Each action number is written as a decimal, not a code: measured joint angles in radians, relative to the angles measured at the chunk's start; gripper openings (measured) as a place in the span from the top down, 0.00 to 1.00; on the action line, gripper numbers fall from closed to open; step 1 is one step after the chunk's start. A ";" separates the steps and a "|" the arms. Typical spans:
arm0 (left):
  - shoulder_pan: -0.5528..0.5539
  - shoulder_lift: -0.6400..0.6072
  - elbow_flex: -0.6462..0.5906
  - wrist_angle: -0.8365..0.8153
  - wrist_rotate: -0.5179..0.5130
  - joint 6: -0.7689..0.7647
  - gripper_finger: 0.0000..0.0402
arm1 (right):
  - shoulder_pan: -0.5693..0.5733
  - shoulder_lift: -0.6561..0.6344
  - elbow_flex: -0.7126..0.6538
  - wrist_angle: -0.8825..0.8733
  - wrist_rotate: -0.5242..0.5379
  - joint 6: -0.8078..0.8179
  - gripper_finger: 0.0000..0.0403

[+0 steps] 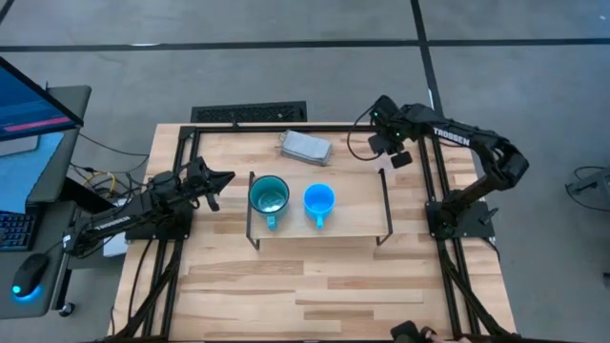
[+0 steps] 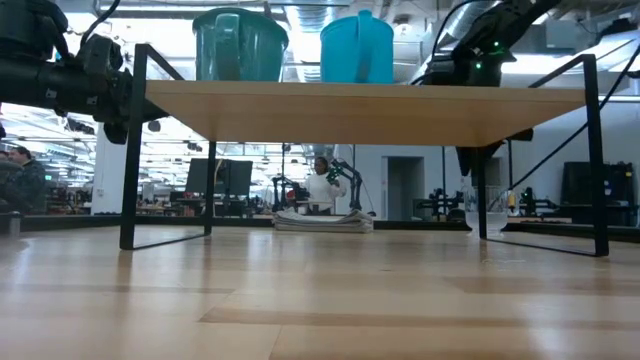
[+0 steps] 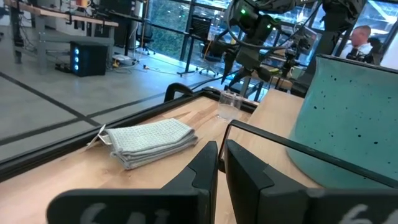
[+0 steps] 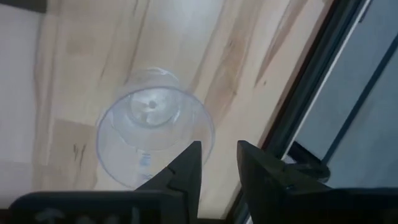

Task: Stack small to large cups/mugs on shelf
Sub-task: Put the transparent mug on the shelf

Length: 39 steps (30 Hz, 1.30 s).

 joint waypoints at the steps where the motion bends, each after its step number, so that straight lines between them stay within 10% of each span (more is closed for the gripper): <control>1: 0.000 0.000 0.000 0.000 0.000 0.000 0.95 | -0.001 0.000 0.000 -0.009 0.000 0.006 0.70; 39: 0.000 0.000 0.000 0.000 0.000 -0.041 0.95 | 0.051 0.030 0.000 -0.011 -0.029 -0.147 0.70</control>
